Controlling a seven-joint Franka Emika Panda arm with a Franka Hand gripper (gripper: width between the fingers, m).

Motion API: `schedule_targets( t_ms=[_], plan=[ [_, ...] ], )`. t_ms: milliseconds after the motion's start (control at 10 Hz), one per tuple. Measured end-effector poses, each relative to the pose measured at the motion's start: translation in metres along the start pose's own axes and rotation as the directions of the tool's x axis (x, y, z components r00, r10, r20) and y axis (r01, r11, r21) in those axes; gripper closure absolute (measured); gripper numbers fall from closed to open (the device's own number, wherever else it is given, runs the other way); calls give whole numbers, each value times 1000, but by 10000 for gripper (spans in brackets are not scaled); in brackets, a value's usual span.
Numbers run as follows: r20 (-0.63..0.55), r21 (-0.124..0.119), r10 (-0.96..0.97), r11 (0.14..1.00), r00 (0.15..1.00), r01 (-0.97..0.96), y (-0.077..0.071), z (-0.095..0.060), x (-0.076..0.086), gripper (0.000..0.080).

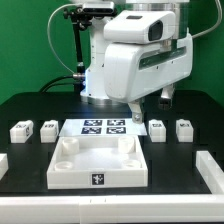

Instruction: Assemble one leg

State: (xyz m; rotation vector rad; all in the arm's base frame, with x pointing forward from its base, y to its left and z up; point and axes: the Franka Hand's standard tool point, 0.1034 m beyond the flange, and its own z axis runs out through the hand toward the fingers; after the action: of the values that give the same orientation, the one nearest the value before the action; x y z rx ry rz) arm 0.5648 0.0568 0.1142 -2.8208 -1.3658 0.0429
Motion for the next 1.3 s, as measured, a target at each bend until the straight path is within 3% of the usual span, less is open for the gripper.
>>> schedule_targets(
  t_ms=[1100, 1300],
  plan=[
    [3, 4, -1, 1000, 1000, 1, -1, 3, -2, 150],
    [1, -1, -122, 993, 993, 122, -25, 27, -46, 150]
  ],
)
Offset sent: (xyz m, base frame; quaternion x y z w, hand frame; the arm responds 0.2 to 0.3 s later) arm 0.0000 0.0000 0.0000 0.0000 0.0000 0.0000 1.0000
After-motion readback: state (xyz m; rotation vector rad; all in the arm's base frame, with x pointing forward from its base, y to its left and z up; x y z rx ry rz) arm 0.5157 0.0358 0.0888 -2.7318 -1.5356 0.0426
